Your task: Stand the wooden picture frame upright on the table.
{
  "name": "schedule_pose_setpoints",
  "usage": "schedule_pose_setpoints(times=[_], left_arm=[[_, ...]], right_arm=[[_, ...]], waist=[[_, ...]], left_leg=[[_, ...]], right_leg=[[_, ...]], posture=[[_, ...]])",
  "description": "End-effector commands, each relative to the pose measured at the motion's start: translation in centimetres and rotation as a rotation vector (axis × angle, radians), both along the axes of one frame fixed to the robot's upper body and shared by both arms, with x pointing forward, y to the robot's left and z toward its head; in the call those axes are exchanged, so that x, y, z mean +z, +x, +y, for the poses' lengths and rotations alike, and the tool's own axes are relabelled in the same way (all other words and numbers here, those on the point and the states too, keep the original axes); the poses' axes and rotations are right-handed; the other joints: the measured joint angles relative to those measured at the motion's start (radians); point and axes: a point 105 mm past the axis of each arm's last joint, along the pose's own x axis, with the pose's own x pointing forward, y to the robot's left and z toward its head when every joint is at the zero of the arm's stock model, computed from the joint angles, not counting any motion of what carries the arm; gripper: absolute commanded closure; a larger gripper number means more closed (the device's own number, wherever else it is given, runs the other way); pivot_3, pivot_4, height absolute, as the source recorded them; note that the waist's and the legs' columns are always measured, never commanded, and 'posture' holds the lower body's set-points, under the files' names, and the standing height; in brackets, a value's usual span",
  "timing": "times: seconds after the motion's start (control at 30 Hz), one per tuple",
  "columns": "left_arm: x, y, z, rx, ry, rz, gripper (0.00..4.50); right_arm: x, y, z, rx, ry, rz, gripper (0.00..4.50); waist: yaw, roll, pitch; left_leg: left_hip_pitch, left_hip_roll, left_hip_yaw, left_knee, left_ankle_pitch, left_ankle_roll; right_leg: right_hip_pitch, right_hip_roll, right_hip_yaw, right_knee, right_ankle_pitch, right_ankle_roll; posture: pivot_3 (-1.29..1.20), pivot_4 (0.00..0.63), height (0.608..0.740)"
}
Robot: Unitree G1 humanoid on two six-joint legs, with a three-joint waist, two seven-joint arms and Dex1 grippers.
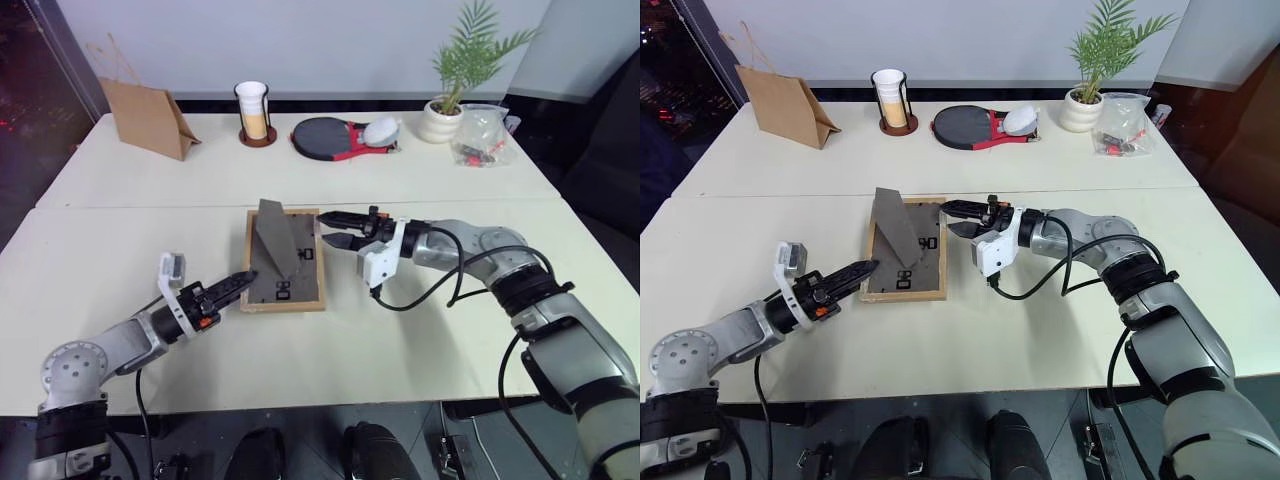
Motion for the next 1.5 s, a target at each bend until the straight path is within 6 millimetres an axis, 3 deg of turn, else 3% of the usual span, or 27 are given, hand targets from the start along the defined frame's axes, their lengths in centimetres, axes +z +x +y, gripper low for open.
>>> schedule_pose_setpoints(times=[0.03,0.07,0.37,0.47,0.63,0.77,0.8,0.93,0.97,1.1,1.2,1.4,1.5], left_arm=[[2.8,-0.6,-1.6,-0.080,-0.047,-0.095,3.45],[3.1,-0.6,-1.7,-0.083,-0.049,-0.099,3.45],[4.2,-0.7,-3.1,-0.108,-0.051,-0.097,3.45],[4.6,-0.6,-3.4,-0.108,-0.048,-0.098,3.45],[5.0,-0.7,-3.8,-0.097,-0.041,-0.095,3.45],[5.3,-0.8,-4.0,-0.094,-0.033,-0.097,3.45],[5.3,-0.8,-4.0,-0.094,-0.027,-0.097,2.45],[4.6,-1.1,-2.4,-0.082,0.122,-0.126,0.60],[4.5,-1.1,-1.5,-0.072,0.195,-0.149,0.04],[3.7,-1.0,2.5,-0.084,0.598,-0.312,0.04],[4.8,0.0,5.9,-0.066,0.805,-0.437,0.04],[7.1,1.8,7.1,-0.009,0.845,-0.558,0.04],[7.4,2.1,6.7,-0.013,0.843,-0.586,0.04]], right_arm=[[2.1,-0.3,0.6,0.039,0.025,-0.077,0.20],[2.0,-0.2,0.5,0.035,0.017,-0.082,0.05],[1.5,-0.1,1.3,0.064,0.023,-0.092,0.05],[1.6,0.0,1.4,0.068,0.028,-0.093,1.18],[1.8,0.1,1.2,0.066,0.034,-0.090,3.57],[2.1,0.3,0.9,0.048,0.071,-0.062,3.61],[2.2,0.3,0.9,0.047,0.076,-0.056,3.61],[2.7,0.2,0.7,0.049,0.121,0.014,3.61],[2.7,0.2,0.7,0.043,0.138,0.059,3.61],[2.2,-0.2,0.7,0.033,0.188,0.279,3.61],[2.3,-0.9,1.3,0.034,0.302,0.646,3.61],[3.7,-2.5,2.9,0.157,0.374,1.267,3.61],[3.4,-2.1,3.3,0.162,0.382,1.442,3.61]], waist=[[0.000,0.000,0.000],[0.000,0.000,0.000],[-0.001,0.000,0.000],[0.000,0.000,0.000],[0.001,0.000,0.000],[0.001,0.000,0.000],[0.001,0.000,0.000],[-0.002,0.000,0.000],[-0.003,0.000,0.000],[-0.005,0.000,0.000],[0.000,0.001,0.001],[0.009,0.002,0.002],[0.014,0.002,0.002]], left_leg=[[0.000,0.000,0.000,0.000,0.000,0.000],[0.000,0.000,0.000,0.000,0.000,0.000],[0.000,0.000,0.000,0.000,0.001,-0.001],[0.000,0.000,0.000,0.000,0.001,-0.002],[0.000,0.000,0.000,0.000,0.002,-0.003],[0.000,0.000,0.000,0.001,0.002,-0.003],[0.000,0.000,0.000,0.001,0.002,-0.003],[0.001,0.000,0.000,0.001,0.002,-0.003],[0.001,0.000,0.000,0.000,0.001,-0.003],[0.002,-0.001,0.000,-0.001,0.000,0.000],[0.002,0.001,-0.001,-0.002,-0.001,0.001],[0.002,0.001,-0.001,0.000,-0.002,0.004],[0.002,0.001,-0.001,0.000,-0.003,0.005]], right_leg=[[0.000,0.000,0.000,0.000,0.000,0.000],[0.000,0.000,0.000,0.000,0.000,0.000],[0.000,0.000,0.000,0.000,0.000,0.000],[0.000,0.000,0.000,0.000,0.000,0.000],[0.000,0.000,0.000,0.000,0.000,0.000],[0.001,0.000,0.000,0.000,0.000,0.000],[0.001,0.000,0.000,0.000,0.000,0.000],[0.001,0.001,0.000,0.000,0.000,0.000],[0.001,0.001,0.000,0.000,0.000,0.000],[0.001,0.006,-0.001,0.000,0.000,0.000],[0.003,0.007,-0.002,-0.001,0.000,-0.001],[0.003,0.001,-0.003,-0.001,0.000,0.000],[0.003,0.000,-0.003,0.000,0.000,-0.001]], posture=[[0.00,0.150,0.740],[0.00,0.150,0.740],[0.00,0.150,0.740],[0.00,0.150,0.740],[0.00,0.150,0.740],[0.00,0.150,0.740],[0.00,0.150,0.740],[0.00,0.150,0.740],[0.00,0.150,0.740],[0.00,0.150,0.740],[0.00,0.150,0.740],[0.00,0.150,0.740],[0.00,0.150,0.740]])
